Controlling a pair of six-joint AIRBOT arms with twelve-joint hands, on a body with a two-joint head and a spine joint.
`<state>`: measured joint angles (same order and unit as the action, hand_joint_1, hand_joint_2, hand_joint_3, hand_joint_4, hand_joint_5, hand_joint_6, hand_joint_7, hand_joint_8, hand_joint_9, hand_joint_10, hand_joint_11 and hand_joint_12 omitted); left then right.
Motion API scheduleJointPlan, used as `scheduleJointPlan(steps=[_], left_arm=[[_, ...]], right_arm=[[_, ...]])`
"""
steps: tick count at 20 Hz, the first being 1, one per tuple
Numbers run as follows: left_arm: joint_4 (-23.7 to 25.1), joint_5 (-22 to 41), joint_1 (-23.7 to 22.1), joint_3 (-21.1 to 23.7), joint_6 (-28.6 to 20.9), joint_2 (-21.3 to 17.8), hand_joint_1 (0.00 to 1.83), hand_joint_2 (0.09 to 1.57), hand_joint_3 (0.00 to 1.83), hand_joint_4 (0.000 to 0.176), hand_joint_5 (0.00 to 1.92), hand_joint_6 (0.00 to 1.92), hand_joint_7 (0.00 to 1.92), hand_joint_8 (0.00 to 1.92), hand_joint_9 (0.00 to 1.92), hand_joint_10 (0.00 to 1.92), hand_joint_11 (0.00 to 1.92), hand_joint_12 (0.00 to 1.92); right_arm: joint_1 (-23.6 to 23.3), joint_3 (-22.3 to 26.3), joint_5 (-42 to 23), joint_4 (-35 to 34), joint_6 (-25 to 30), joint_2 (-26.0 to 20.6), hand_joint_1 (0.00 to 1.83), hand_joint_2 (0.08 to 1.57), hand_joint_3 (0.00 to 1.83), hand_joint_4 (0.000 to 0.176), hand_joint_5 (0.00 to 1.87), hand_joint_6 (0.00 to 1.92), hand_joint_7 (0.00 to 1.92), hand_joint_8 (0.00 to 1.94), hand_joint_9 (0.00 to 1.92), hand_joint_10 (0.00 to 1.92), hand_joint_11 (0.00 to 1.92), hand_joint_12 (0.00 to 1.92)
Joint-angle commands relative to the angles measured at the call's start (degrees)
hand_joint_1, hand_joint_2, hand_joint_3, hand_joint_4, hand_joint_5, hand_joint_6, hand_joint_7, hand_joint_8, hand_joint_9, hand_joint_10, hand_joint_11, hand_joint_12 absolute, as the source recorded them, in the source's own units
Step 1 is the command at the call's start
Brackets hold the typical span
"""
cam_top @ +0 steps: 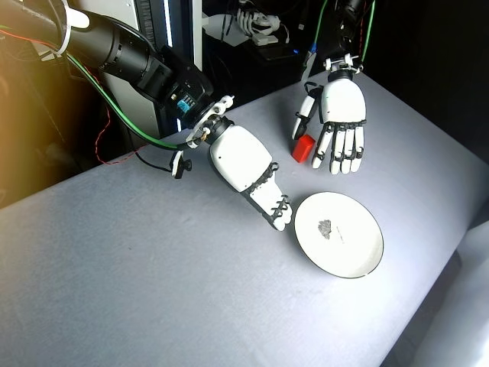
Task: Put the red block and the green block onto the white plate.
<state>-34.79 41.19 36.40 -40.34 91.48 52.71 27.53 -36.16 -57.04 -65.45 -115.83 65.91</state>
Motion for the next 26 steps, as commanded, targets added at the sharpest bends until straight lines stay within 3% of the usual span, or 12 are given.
scheduleJointPlan(steps=[1, 5, 6, 7, 8, 10, 12, 13, 21, 23, 24, 26], left_arm=[[1.71, 5.08, -0.67, -0.14, 0.21, 0.02, 0.73, 1.09, 0.00, 0.082, 0.79, 0.01, 0.36, 0.00, 0.24, 0.01, 0.00, 0.49], [1.68, 5.08, -0.71, -0.10, 0.24, 0.02, 0.75, 1.12, 0.00, 0.099, 0.85, 0.01, 0.39, 0.00, 0.27, 0.01, 0.00, 0.55], [1.66, 5.08, -0.71, -0.07, 0.27, 0.02, 0.95, 1.14, 0.01, 0.156, 0.90, 0.87, 0.46, 0.01, 0.34, 0.02, 0.00, 0.72], [1.62, 5.08, -0.71, -0.06, 0.30, 0.02, 0.96, 1.15, 0.01, 0.172, 0.88, 1.08, 0.50, 0.02, 0.37, 0.03, 0.00, 0.78], [1.61, 5.08, -0.71, -0.06, 0.31, 0.02, 0.98, 1.15, 0.00, 0.175, 0.89, 1.09, 0.53, 0.02, 0.38, 0.03, 0.00, 0.75], [1.46, 5.08, -0.72, -0.06, 0.33, 0.02, 1.00, 1.13, 0.00, 0.176, 0.93, 1.04, 0.57, 0.02, 0.36, 0.02, 0.00, 0.63], [1.31, 5.08, -0.78, -0.04, 0.35, 0.02, 1.01, 1.12, 0.00, 0.176, 0.97, 0.99, 0.58, 0.02, 0.35, 0.02, 0.00, 0.57], [1.26, 5.08, -0.78, -0.01, 0.39, 0.02, 1.02, 1.11, 0.00, 0.176, 0.98, 0.97, 0.58, 0.02, 0.34, 0.01, 0.00, 0.53], [0.80, 5.07, -1.39, 0.38, 0.70, 0.01, 1.02, 1.11, 0.00, 0.176, 0.99, 0.96, 0.61, 0.01, 0.37, 0.03, 0.00, 0.64], [0.19, 5.07, -1.87, 0.52, 1.12, 0.00, 1.03, 1.10, 0.00, 0.174, 1.00, 0.94, 0.61, 0.00, 0.37, 0.04, 0.00, 0.66], [-0.04, 5.07, -2.11, 0.55, 1.32, 0.00, 1.04, 1.10, 0.00, 0.145, 1.01, 0.93, 0.59, 0.01, 0.38, 0.04, 0.00, 0.76], [-0.60, 5.06, -2.66, 0.63, 1.72, 0.00, 1.03, 1.09, 0.00, 0.172, 1.02, 0.92, 0.60, 0.01, 0.40, 0.06, 0.00, 0.86]], right_arm=[[0.10, 0.28, -3.22, 3.94, -0.11, -0.35, 0.94, 0.88, 0.01, 0.056, 0.90, 0.02, 0.19, 0.00, 0.08, 0.01, 0.00, 0.27], [0.10, 0.27, -3.22, 3.96, -0.11, -0.36, 0.96, 0.91, 0.01, 0.047, 0.93, 0.02, 0.20, 0.00, 0.10, 0.01, 0.00, 0.24], [0.10, 0.27, -3.22, 3.97, -0.11, -0.36, 0.95, 0.96, 0.01, 0.052, 0.97, 0.02, 0.23, 0.00, 0.11, 0.00, 0.00, 0.25], [0.10, 0.27, -3.22, 3.97, -0.11, -0.36, 0.99, 0.95, 0.00, 0.041, 1.00, 0.02, 0.28, 0.00, 0.16, 0.01, 0.00, 0.35], [0.10, 0.27, -3.22, 3.97, -0.11, -0.36, 1.05, 1.03, 0.01, 0.149, 1.08, 0.62, 0.29, 0.01, 0.16, 0.00, 0.00, 0.35], [0.10, 0.27, -3.22, 3.97, -0.11, -0.36, 1.04, 1.08, 0.00, 0.175, 1.03, 0.88, 0.27, 0.00, 0.16, 0.00, 0.00, 0.34], [0.10, 0.27, -3.22, 3.97, -0.11, -0.36, 1.09, 1.06, 0.00, 0.079, 1.09, 0.80, 0.32, 0.01, 0.20, 0.01, 0.00, 0.33], [0.10, 0.28, -3.22, 3.97, -0.11, -0.36, 1.09, 1.06, 0.00, 0.070, 1.09, 0.79, 0.32, 0.00, 0.19, 0.00, 0.00, 0.33], [-0.41, 0.29, -3.17, 4.77, -0.08, -0.65, 1.08, 1.08, 0.00, 0.086, 1.06, 0.85, 0.30, 0.00, 0.16, 0.00, 0.00, 0.26], [-1.38, 0.30, -3.06, 4.81, -0.04, -0.99, 1.07, 1.08, 0.00, 0.122, 1.06, 0.84, 0.31, 0.00, 0.18, 0.00, 0.00, 0.26], [-1.75, 0.30, -3.02, 4.81, -0.04, -1.13, 1.07, 1.07, 0.00, 0.109, 1.07, 0.83, 0.31, 0.00, 0.18, 0.00, 0.00, 0.23], [-2.61, 0.30, -2.71, 4.82, -0.05, -1.42, 1.09, 1.07, 0.00, 0.062, 1.08, 0.81, 0.33, 0.00, 0.16, 0.00, 0.00, 0.13]])
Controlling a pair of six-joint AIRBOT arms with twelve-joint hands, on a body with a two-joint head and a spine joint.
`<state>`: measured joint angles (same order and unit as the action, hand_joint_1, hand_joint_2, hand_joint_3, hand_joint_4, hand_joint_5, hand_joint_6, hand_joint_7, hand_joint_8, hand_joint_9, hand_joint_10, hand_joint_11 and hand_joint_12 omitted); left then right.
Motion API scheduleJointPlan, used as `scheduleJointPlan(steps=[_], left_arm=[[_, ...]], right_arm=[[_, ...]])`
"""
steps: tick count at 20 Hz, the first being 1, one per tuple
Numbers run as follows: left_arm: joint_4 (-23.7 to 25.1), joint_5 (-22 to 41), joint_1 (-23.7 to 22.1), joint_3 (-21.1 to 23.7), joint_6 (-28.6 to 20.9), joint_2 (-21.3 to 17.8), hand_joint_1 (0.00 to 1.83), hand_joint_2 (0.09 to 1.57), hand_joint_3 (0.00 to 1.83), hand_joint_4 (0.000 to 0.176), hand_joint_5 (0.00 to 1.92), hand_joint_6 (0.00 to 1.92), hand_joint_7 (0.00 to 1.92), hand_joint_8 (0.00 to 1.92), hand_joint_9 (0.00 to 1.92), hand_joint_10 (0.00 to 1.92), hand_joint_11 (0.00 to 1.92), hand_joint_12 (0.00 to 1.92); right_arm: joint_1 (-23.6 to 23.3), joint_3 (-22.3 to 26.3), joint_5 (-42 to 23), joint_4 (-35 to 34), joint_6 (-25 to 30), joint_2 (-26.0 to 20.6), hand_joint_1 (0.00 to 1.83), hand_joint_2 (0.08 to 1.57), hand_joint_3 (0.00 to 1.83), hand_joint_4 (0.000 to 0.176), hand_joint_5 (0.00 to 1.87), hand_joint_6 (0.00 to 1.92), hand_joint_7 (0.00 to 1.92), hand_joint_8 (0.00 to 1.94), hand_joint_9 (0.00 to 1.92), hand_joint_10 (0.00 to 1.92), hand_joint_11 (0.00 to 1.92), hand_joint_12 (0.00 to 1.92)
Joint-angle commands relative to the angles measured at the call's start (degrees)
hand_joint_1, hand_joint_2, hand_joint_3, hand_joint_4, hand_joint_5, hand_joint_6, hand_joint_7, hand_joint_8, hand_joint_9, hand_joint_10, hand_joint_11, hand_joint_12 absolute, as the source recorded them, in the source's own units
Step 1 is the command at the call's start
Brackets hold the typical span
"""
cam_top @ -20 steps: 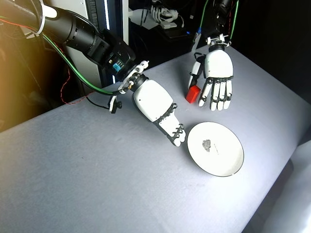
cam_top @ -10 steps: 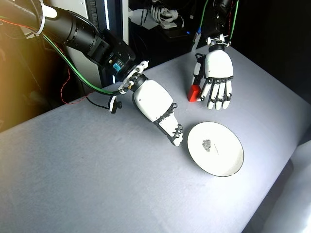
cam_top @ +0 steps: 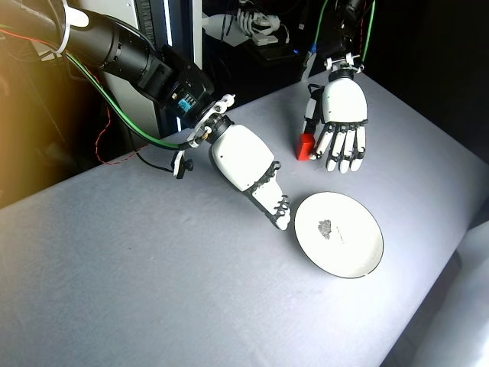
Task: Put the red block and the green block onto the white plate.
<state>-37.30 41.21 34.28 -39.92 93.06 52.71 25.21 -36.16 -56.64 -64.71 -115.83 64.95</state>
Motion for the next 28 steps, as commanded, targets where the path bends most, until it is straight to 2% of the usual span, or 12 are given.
scheduleJointPlan(steps=[1, 4, 6, 9, 10, 12, 15, 18, 19, 22, 24, 28], left_arm=[[1.48, 5.03, -0.86, 0.27, 0.50, -0.01, 1.03, 1.09, 0.00, 0.164, 1.01, 0.92, 0.61, 0.01, 0.39, 0.05, 0.00, 0.83], [0.61, 4.87, -1.73, 0.30, 1.05, -0.01, 1.04, 1.09, 0.00, 0.152, 1.04, 0.88, 0.61, 0.01, 0.37, 0.05, 0.00, 0.72], [-0.12, 4.84, -2.41, 0.27, 1.37, -0.03, 1.05, 1.08, 0.00, 0.136, 1.04, 0.88, 0.61, 0.00, 0.37, 0.06, 0.00, 0.74], [-1.13, 4.75, -4.31, -0.04, 2.00, -0.06, 1.05, 1.08, 0.00, 0.149, 1.04, 0.88, 0.61, 0.00, 0.37, 0.06, 0.00, 0.74], [-1.35, 4.63, -4.64, -0.12, 2.22, -0.06, 1.05, 1.09, 0.00, 0.145, 1.03, 0.90, 0.61, 0.00, 0.38, 0.07, 0.00, 0.75], [-2.22, 3.47, -6.83, -0.68, 3.37, -0.01, 1.05, 1.09, 0.00, 0.123, 1.03, 0.90, 0.60, 0.00, 0.37, 0.07, 0.00, 0.79], [-2.66, 1.84, -9.75, -1.91, 4.40, 0.26, 1.04, 1.10, 0.00, 0.133, 1.01, 0.93, 0.60, 0.00, 0.36, 0.07, 0.00, 0.78], [-2.66, -0.74, -12.89, -3.84, 5.14, 1.13, 1.04, 1.10, 0.00, 0.150, 1.01, 0.92, 0.61, 0.00, 0.37, 0.08, 0.00, 0.77], [-2.66, -1.60, -13.98, -4.76, 5.33, 1.65, 1.04, 1.10, 0.00, 0.131, 1.00, 0.94, 0.61, 0.00, 0.37, 0.09, 0.00, 0.86], [-2.65, -2.67, -16.07, -6.91, 5.52, 3.17, 1.06, 1.10, 0.00, 0.094, 1.02, 0.91, 0.60, 0.00, 0.36, 0.09, 0.00, 0.81], [-2.42, -3.45, -17.37, -8.87, 5.52, 5.01, 1.03, 1.11, 0.00, 0.135, 0.99, 0.97, 0.59, 0.00, 0.35, 0.09, 0.00, 0.78], [-1.65, -4.02, -19.52, -13.35, 4.89, 8.62, 1.05, 1.10, 0.00, 0.121, 1.01, 0.94, 0.62, 0.01, 0.35, 0.11, 0.00, 0.74]], right_arm=[[-0.60, 0.34, -3.09, 4.08, -0.05, -0.53, 1.10, 1.07, 0.00, 0.043, 1.09, 0.81, 0.33, 0.00, 0.17, 0.00, 0.00, 0.12], [-0.94, 0.43, -3.07, 4.79, -0.12, -0.58, 1.10, 1.06, 0.00, 0.040, 1.09, 0.80, 0.31, 0.00, 0.16, 0.00, 0.00, 0.12], [-1.39, 0.58, -3.09, 5.72, -0.12, -0.74, 1.09, 1.07, 0.00, 0.072, 1.08, 0.82, 0.31, 0.00, 0.16, 0.00, 0.00, 0.09], [-2.79, 0.62, -3.09, 5.80, -0.15, -0.89, 1.09, 1.07, 0.00, 0.062, 1.07, 0.83, 0.32, 0.00, 0.15, 0.00, 0.00, 0.03], [-3.11, 0.62, -3.08, 5.80, -0.19, -0.90, 1.08, 1.07, 0.00, 0.085, 1.07, 0.82, 0.32, 0.00, 0.15, 0.00, 0.00, 0.04], [-4.81, 0.58, -3.05, 5.80, -0.65, -0.93, 1.09, 1.06, 0.00, 0.068, 1.09, 0.80, 0.34, 0.00, 0.17, 0.00, 0.02, 0.05], [-6.70, -0.04, -3.05, 5.79, -0.67, -0.89, 1.09, 1.06, 0.00, 0.063, 1.09, 0.79, 0.35, 0.00, 0.19, 0.00, 0.00, 0.15], [-8.12, -1.84, -3.05, 5.76, -0.61, -0.68, 1.08, 1.07, 0.00, 0.087, 1.08, 0.81, 0.34, 0.00, 0.19, 0.00, 0.00, 0.16], [-8.54, -2.66, -3.05, 5.51, -0.61, -0.59, 1.07, 1.07, 0.00, 0.104, 1.07, 0.84, 0.33, 0.00, 0.17, 0.00, 0.00, 0.15], [-9.57, -5.19, -2.76, 4.35, -0.38, 0.18, 1.07, 1.07, 0.00, 0.100, 1.07, 0.84, 0.35, 0.01, 0.18, 0.00, 0.00, 0.15], [-10.22, -7.23, -2.25, 4.16, -0.28, 0.76, 1.09, 1.07, 0.00, 0.072, 1.07, 0.83, 0.37, 0.00, 0.18, 0.00, 0.00, 0.12], [-11.27, -11.54, -1.79, 4.14, 0.02, 3.44, 1.08, 1.08, 0.00, 0.076, 1.06, 0.85, 0.37, 0.00, 0.19, 0.00, 0.00, 0.19]])
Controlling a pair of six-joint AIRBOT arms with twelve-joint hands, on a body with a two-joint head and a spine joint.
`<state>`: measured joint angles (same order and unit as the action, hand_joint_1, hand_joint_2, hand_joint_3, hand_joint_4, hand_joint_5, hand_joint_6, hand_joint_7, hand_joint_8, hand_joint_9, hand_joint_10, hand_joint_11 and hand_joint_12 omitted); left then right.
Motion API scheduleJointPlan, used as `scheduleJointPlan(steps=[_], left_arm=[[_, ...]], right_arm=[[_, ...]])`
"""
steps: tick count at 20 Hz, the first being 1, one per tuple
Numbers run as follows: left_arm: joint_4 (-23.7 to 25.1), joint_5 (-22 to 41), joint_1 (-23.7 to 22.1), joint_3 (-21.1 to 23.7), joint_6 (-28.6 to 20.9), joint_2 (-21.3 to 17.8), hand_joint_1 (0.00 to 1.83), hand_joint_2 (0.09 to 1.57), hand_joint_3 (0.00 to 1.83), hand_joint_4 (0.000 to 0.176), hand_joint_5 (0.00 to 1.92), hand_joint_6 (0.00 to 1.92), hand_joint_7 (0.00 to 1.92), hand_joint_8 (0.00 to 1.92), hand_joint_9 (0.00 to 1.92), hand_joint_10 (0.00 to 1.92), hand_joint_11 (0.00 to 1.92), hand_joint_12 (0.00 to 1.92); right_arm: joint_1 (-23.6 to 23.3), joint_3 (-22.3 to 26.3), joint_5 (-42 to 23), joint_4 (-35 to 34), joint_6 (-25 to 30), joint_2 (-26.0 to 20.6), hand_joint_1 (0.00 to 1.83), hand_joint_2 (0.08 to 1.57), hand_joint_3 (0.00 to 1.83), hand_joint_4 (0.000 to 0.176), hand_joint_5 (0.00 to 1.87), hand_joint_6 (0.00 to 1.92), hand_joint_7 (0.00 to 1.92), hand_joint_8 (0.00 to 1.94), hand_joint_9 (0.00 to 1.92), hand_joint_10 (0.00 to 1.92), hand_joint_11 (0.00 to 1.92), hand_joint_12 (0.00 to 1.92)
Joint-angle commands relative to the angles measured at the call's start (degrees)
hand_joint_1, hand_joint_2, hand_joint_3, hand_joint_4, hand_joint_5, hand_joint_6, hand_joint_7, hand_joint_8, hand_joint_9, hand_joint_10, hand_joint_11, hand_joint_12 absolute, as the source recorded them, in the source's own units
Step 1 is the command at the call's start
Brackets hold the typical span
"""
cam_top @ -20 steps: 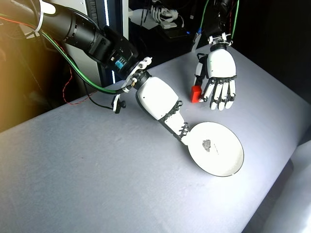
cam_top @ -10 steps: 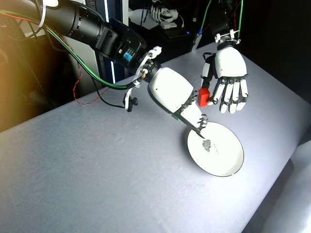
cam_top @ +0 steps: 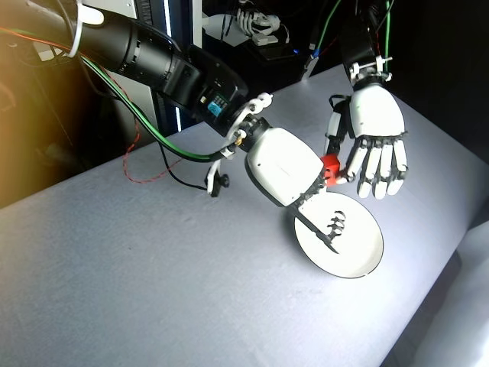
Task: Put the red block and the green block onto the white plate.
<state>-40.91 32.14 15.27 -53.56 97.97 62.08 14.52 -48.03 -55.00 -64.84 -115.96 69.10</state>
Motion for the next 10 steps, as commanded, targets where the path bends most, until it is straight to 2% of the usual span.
scheduleJointPlan(steps=[1, 2, 3, 4, 5, 6, 7, 9, 10], left_arm=[[2.66, 5.06, -0.80, -1.10, -1.03, 0.17, 1.04, 1.10, 0.00, 0.143, 1.01, 0.93, 0.62, 0.01, 0.35, 0.12, 0.00, 0.76], [3.13, 5.06, -1.09, -2.35, -1.72, 0.99, 1.04, 1.10, 0.00, 0.143, 1.02, 0.92, 0.62, 0.01, 0.35, 0.12, 0.00, 0.79], [3.53, 5.06, -1.53, -3.76, -2.23, 1.87, 1.04, 1.10, 0.00, 0.141, 1.02, 0.92, 0.61, 0.00, 0.34, 0.12, 0.00, 0.79], [3.91, 5.07, -1.85, -4.86, -2.74, 2.57, 1.03, 1.11, 0.00, 0.149, 0.99, 0.96, 0.60, 0.00, 0.33, 0.12, 0.00, 0.75], [4.21, 5.07, -2.14, -6.16, -3.30, 3.36, 1.03, 1.11, 0.00, 0.143, 0.99, 0.96, 0.60, 0.00, 0.33, 0.13, 0.00, 0.75], [4.21, 5.08, -2.30, -6.83, -3.44, 3.73, 1.04, 1.10, 0.00, 0.153, 1.01, 0.93, 0.61, 0.01, 0.35, 0.14, 0.00, 0.80], [4.24, 5.08, -2.56, -7.91, -3.76, 4.31, 1.05, 1.09, 0.00, 0.139, 1.03, 0.91, 0.62, 0.01, 0.34, 0.15, 0.00, 0.84], [4.77, 5.08, -2.98, -9.57, -4.44, 5.22, 1.06, 1.09, 0.00, 0.099, 1.03, 0.90, 0.61, 0.00, 0.33, 0.16, 0.00, 0.86], [5.17, 5.09, -3.12, -10.44, -4.91, 5.63, 1.05, 1.09, 0.00, 0.113, 1.02, 0.91, 0.62, 0.00, 0.33, 0.17, 0.00, 0.86]], right_arm=[[-0.66, -0.78, -3.43, 4.27, 0.44, -0.10, 1.08, 1.07, 0.00, 0.076, 1.07, 0.84, 0.37, 0.00, 0.19, 0.00, 0.00, 0.19], [-0.68, -1.86, -3.42, 4.27, 0.80, 0.51, 1.08, 1.07, 0.00, 0.094, 1.07, 0.84, 0.37, 0.00, 0.19, 0.00, 0.00, 0.16], [-0.62, -3.15, -3.16, 4.25, 1.11, 1.20, 1.08, 1.07, 0.00, 0.086, 1.08, 0.82, 0.38, 0.00, 0.19, 0.00, 0.00, 0.13], [-0.52, -3.98, -3.09, 4.25, 1.51, 1.60, 1.08, 1.07, 0.00, 0.075, 1.07, 0.83, 0.37, 0.00, 0.19, 0.00, 0.00, 0.11], [-0.37, -4.68, -3.03, 4.25, 2.04, 2.01, 1.08, 1.07, 0.00, 0.070, 1.06, 0.84, 0.36, 0.00, 0.18, 0.00, 0.00, 0.10], [-0.30, -5.13, -3.03, 4.25, 2.21, 2.32, 1.08, 1.08, 0.00, 0.070, 1.06, 0.85, 0.36, 0.00, 0.18, 0.00, 0.00, 0.10], [-0.18, -5.74, -3.03, 4.25, 2.32, 2.82, 1.08, 1.08, 0.00, 0.086, 1.06, 0.85, 0.36, 0.00, 0.18, 0.00, 0.00, 0.12], [0.05, -6.21, -3.03, 4.25, 2.61, 3.15, 1.08, 1.07, 0.00, 0.085, 1.07, 0.83, 0.38, 0.00, 0.18, 0.00, 0.00, 0.17], [0.25, -6.38, -3.02, 4.25, 2.75, 3.26, 1.08, 1.07, 0.00, 0.085, 1.07, 0.83, 0.38, 0.00, 0.19, 0.00, 0.00, 0.17]])
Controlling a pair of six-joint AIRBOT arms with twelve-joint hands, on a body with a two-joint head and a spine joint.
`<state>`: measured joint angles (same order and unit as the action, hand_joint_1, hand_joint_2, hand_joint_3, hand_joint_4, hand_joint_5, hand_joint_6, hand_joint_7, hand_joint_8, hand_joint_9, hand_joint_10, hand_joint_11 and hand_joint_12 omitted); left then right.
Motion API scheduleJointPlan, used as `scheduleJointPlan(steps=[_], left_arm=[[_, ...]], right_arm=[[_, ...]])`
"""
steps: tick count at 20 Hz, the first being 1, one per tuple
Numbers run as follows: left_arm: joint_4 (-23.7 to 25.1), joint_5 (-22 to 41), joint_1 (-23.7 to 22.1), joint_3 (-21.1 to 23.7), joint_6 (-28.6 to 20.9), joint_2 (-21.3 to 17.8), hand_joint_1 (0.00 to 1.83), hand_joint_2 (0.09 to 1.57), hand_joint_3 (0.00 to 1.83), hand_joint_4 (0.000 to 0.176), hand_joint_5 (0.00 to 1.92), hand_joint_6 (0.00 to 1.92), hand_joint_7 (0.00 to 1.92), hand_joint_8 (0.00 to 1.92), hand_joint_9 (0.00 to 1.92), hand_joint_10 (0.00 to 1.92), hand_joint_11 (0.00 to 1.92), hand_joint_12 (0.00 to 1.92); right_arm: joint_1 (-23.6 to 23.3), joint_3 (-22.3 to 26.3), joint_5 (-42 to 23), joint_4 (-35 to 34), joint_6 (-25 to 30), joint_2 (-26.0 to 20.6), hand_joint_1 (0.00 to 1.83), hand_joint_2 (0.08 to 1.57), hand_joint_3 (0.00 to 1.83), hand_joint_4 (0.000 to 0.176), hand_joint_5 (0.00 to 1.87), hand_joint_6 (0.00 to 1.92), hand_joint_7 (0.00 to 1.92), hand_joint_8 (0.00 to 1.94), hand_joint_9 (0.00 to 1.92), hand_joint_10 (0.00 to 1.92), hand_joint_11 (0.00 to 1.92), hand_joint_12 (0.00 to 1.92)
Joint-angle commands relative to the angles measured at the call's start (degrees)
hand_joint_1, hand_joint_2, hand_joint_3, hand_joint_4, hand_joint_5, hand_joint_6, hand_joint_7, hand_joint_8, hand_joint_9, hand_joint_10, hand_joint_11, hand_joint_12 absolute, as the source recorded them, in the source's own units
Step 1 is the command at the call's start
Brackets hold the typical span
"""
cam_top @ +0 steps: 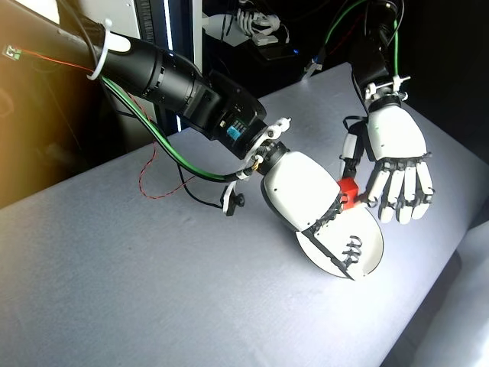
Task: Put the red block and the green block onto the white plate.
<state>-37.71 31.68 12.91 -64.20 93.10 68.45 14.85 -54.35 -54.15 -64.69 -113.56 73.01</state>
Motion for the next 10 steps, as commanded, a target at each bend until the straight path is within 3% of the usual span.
scheduleJointPlan(steps=[1, 2, 3, 4, 6, 7, 8, 9, 10], left_arm=[[2.27, 5.55, -0.83, -0.54, -0.43, -0.41, 1.05, 1.10, 0.00, 0.113, 1.00, 0.95, 0.60, 0.00, 0.32, 0.17, 0.00, 0.87], [2.57, 5.55, -0.91, -1.38, -0.95, -0.04, 1.04, 1.11, 0.00, 0.127, 0.98, 0.97, 0.60, 0.00, 0.31, 0.17, 0.00, 0.83], [2.73, 5.57, -0.98, -1.71, -1.16, 0.06, 1.03, 1.11, 0.00, 0.136, 0.98, 0.99, 0.59, 0.00, 0.30, 0.18, 0.00, 0.81], [2.87, 5.57, -1.08, -2.05, -1.27, 0.14, 1.05, 1.11, 0.00, 0.100, 0.99, 0.97, 0.60, 0.00, 0.31, 0.18, 0.00, 0.79], [2.91, 5.64, -1.16, -2.37, -1.28, 0.21, 1.05, 1.11, 0.00, 0.101, 0.99, 0.96, 0.59, 0.00, 0.29, 0.18, 0.00, 0.72], [2.91, 5.80, -1.16, -2.49, -1.28, 0.23, 1.04, 1.11, 0.00, 0.113, 0.99, 0.96, 0.60, 0.00, 0.30, 0.19, 0.00, 0.76], [2.91, 5.93, -1.15, -2.60, -1.28, 0.26, 1.03, 1.11, 0.00, 0.136, 0.99, 0.96, 0.60, 0.01, 0.30, 0.20, 0.00, 0.76], [2.95, 5.98, -1.14, -2.71, -1.28, 0.32, 1.05, 1.10, 0.00, 0.119, 1.00, 0.94, 0.61, 0.01, 0.30, 0.21, 0.00, 0.72], [2.99, 6.01, -1.14, -2.81, -1.28, 0.39, 1.05, 1.10, 0.00, 0.108, 1.01, 0.93, 0.61, 0.01, 0.30, 0.22, 0.00, 0.76]], right_arm=[[0.06, -0.15, -3.86, 4.10, 0.36, -0.61, 1.08, 1.08, 0.00, 0.074, 1.05, 0.86, 0.36, 0.00, 0.18, 0.00, 0.00, 0.11], [0.25, -0.27, -3.85, 4.10, 0.37, -0.61, 1.08, 1.08, 0.00, 0.072, 1.05, 0.87, 0.36, 0.00, 0.18, 0.00, 0.00, 0.10], [0.38, -0.30, -3.85, 4.10, 0.39, -0.61, 1.07, 1.08, 0.00, 0.095, 1.05, 0.87, 0.35, 0.00, 0.18, 0.00, 0.00, 0.10], [0.55, -0.31, -3.85, 4.11, 0.47, -0.61, 1.08, 1.08, 0.00, 0.080, 1.05, 0.87, 0.36, 0.00, 0.18, 0.00, 0.00, 0.10], [0.62, -0.34, -3.85, 4.11, 0.62, -0.61, 1.08, 1.08, 0.00, 0.076, 1.05, 0.87, 0.37, 0.00, 0.19, 0.01, 0.00, 0.10], [0.57, -0.40, -3.86, 4.11, 0.81, -0.61, 1.07, 1.08, 0.00, 0.076, 1.04, 0.88, 0.37, 0.00, 0.20, 0.01, 0.00, 0.09], [0.53, -0.45, -3.86, 4.11, 0.91, -0.62, 1.08, 1.08, 0.00, 0.069, 1.05, 0.87, 0.37, 0.00, 0.20, 0.00, 0.00, 0.09], [0.54, -0.51, -3.86, 4.11, 0.93, -0.63, 1.07, 1.08, 0.00, 0.090, 1.05, 0.86, 0.37, 0.00, 0.21, 0.01, 0.00, 0.11], [0.57, -0.57, -3.86, 4.11, 0.93, -0.63, 1.07, 1.09, 0.00, 0.072, 1.03, 0.90, 0.35, 0.00, 0.20, 0.00, 0.00, 0.13]])
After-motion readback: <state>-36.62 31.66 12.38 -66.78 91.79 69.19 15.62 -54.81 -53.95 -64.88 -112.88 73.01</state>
